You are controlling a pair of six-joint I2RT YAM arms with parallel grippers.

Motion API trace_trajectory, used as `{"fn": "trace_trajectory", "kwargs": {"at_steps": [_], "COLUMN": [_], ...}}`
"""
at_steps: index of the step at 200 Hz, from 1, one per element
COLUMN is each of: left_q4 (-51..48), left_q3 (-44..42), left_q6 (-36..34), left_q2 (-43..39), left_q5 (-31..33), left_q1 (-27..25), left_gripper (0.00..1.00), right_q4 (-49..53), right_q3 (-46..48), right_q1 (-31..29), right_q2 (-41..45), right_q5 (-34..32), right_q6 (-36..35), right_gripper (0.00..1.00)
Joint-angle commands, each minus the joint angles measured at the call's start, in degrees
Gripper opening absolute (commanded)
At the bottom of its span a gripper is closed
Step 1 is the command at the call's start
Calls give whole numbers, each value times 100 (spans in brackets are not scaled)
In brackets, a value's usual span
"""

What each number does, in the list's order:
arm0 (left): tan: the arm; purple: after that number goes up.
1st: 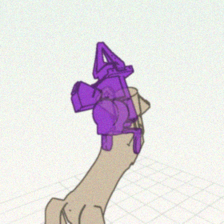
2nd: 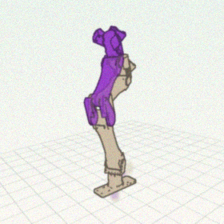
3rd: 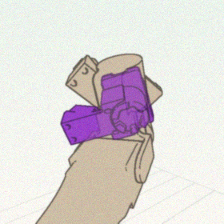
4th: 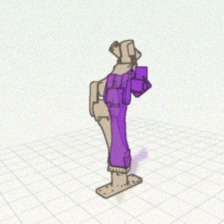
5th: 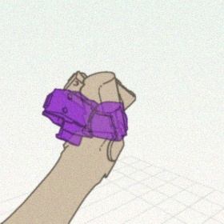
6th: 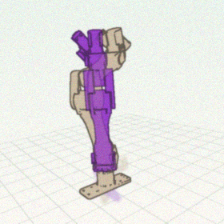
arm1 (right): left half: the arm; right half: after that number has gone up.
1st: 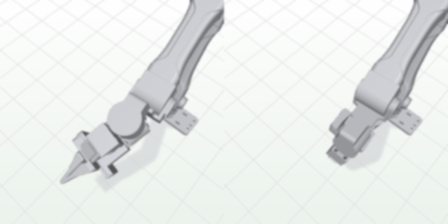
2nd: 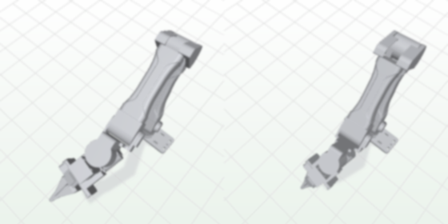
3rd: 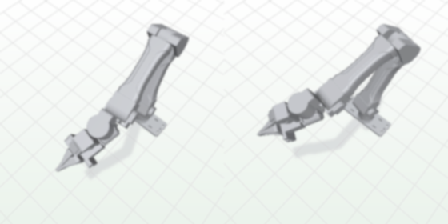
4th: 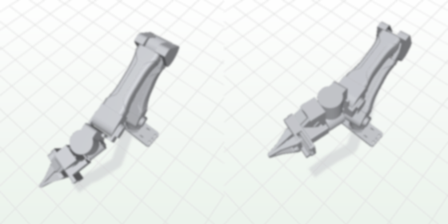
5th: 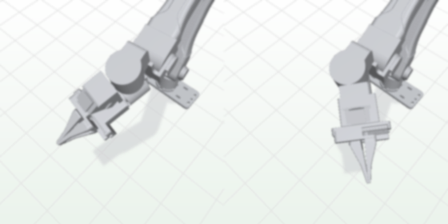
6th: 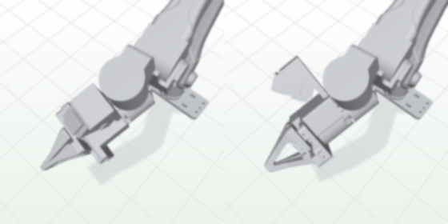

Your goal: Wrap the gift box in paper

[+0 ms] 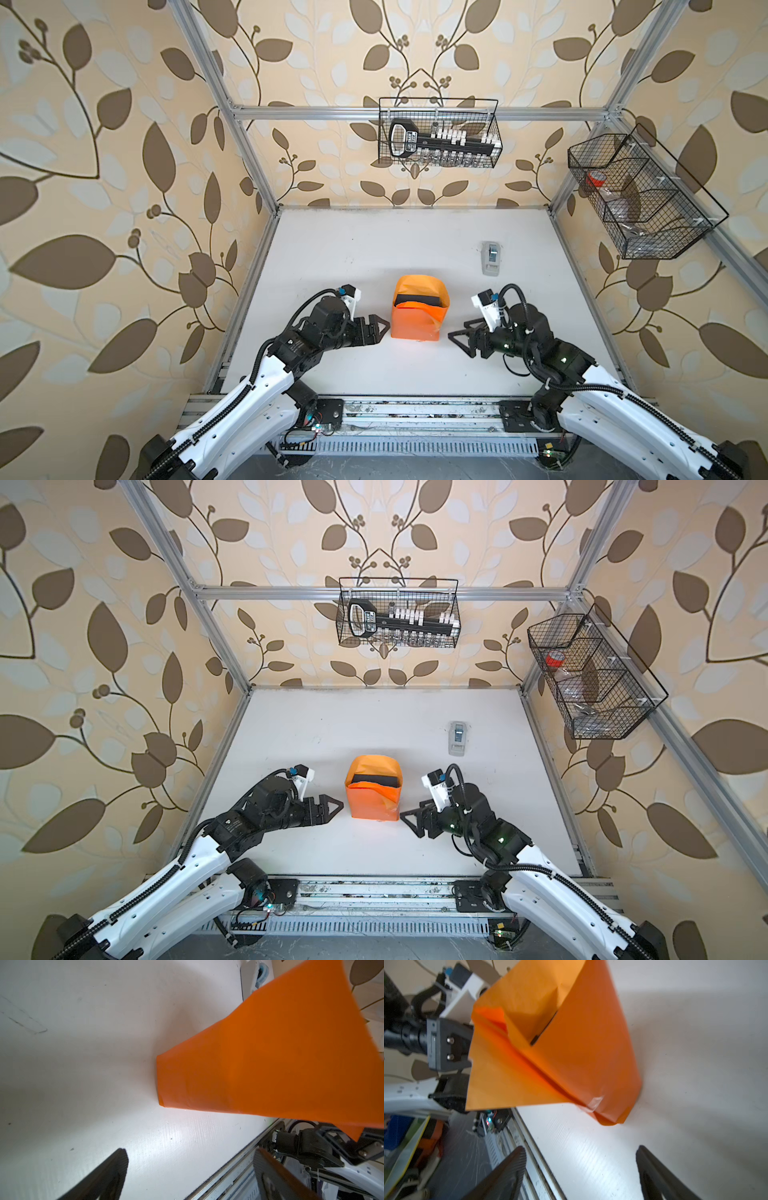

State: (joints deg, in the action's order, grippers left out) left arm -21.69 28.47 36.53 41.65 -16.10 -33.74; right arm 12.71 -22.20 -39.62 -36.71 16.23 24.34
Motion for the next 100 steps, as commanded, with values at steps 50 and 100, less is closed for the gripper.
{"fn": "trace_trajectory", "kwargs": {"at_steps": [50, 100], "left_q4": [1126, 1773], "left_q3": [406, 454], "left_q6": [-671, -519], "left_q2": [765, 1036], "left_q5": [806, 1085], "left_q1": [-650, -649], "left_gripper": [93, 93], "right_q4": [-1587, -2113], "right_q3": [-263, -705], "right_q1": [-756, -745], "right_q2": [-660, -1538], "right_q5": [-1715, -1937], "right_q6": [-827, -997], "right_gripper": [93, 90]}}
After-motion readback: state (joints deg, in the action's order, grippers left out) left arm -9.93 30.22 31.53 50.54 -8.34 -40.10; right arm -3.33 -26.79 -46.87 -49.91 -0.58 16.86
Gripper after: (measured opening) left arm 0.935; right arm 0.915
